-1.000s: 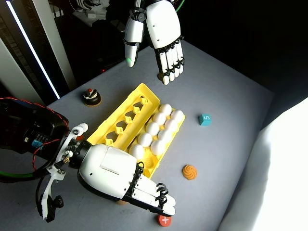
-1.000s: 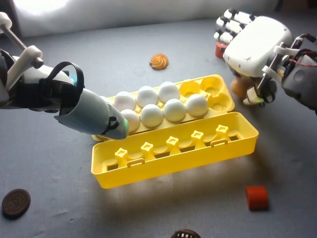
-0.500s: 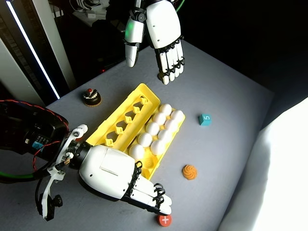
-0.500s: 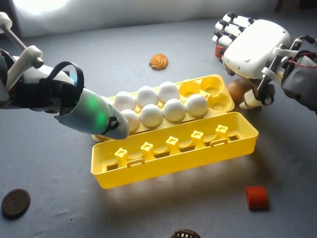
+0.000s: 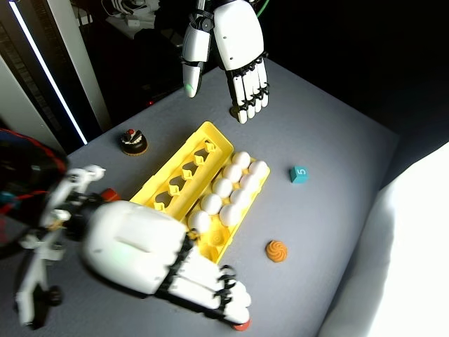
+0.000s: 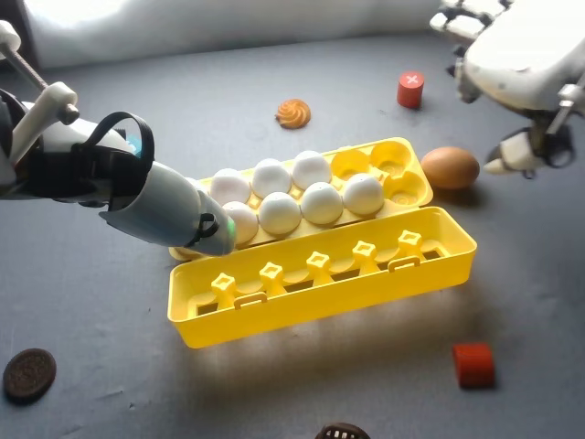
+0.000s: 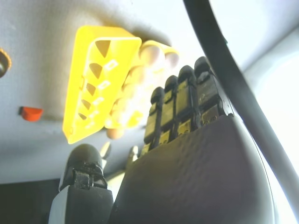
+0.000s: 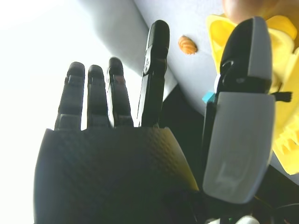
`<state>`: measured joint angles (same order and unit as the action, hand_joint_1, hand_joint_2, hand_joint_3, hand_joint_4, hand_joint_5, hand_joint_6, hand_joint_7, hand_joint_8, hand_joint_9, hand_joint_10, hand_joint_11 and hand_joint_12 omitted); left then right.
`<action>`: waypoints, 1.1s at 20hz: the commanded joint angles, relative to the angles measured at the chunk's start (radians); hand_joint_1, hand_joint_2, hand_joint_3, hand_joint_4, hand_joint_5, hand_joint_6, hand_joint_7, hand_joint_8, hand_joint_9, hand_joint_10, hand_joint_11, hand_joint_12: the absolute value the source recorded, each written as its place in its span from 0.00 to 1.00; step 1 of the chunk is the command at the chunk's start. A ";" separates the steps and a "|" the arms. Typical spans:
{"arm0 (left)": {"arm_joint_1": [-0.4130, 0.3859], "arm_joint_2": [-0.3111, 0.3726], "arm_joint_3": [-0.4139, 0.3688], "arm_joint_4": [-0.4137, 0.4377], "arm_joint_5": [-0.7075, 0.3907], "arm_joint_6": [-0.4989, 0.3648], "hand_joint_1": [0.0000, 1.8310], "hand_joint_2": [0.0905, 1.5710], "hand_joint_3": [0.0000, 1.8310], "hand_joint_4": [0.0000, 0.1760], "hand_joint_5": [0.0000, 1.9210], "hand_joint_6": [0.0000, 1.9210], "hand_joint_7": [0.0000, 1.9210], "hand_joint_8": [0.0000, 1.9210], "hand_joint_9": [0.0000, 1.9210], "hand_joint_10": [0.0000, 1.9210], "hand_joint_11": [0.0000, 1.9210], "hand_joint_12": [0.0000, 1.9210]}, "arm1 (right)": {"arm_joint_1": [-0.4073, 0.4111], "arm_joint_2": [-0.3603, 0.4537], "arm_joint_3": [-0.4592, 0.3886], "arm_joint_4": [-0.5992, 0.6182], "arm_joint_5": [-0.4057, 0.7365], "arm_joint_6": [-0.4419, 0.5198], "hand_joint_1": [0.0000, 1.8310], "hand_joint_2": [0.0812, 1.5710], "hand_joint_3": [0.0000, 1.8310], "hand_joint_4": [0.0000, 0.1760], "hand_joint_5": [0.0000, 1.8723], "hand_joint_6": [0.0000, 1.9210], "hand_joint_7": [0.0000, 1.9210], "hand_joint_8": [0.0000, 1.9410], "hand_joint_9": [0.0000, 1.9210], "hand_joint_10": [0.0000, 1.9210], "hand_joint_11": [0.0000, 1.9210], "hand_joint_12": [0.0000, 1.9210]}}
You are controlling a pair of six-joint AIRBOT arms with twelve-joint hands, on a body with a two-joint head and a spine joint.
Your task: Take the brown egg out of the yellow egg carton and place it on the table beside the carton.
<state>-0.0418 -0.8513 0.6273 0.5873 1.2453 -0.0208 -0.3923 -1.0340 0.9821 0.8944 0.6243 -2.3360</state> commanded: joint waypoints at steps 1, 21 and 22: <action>-0.013 0.004 0.003 0.054 -0.021 0.001 0.00 0.74 0.00 0.00 0.04 0.00 0.04 0.00 0.02 0.00 0.01 0.00 | 0.002 0.032 -0.023 -0.048 0.091 -0.009 0.51 0.48 0.00 0.38 0.49 0.00 0.08 0.00 0.00 0.00 0.00 0.00; -0.023 0.003 0.003 0.090 -0.021 0.005 0.00 0.75 0.00 0.00 0.07 0.00 0.06 0.00 0.04 0.00 0.00 0.06 | 0.086 0.404 -0.517 0.219 0.204 -0.240 0.38 0.55 0.00 0.82 0.66 0.04 0.37 0.02 0.22 0.07 0.00 0.25; -0.023 0.003 0.003 0.090 -0.021 0.005 0.00 0.75 0.00 0.00 0.07 0.00 0.06 0.00 0.05 0.00 0.00 0.08 | 0.087 0.406 -0.517 0.230 0.214 -0.226 0.30 0.60 0.00 0.10 0.51 0.52 0.34 0.52 0.24 0.52 0.02 0.66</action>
<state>-0.0521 -0.8513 0.6292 0.6155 1.2472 -0.0196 -0.3157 -0.6361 0.4671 1.1881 0.7658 -2.5671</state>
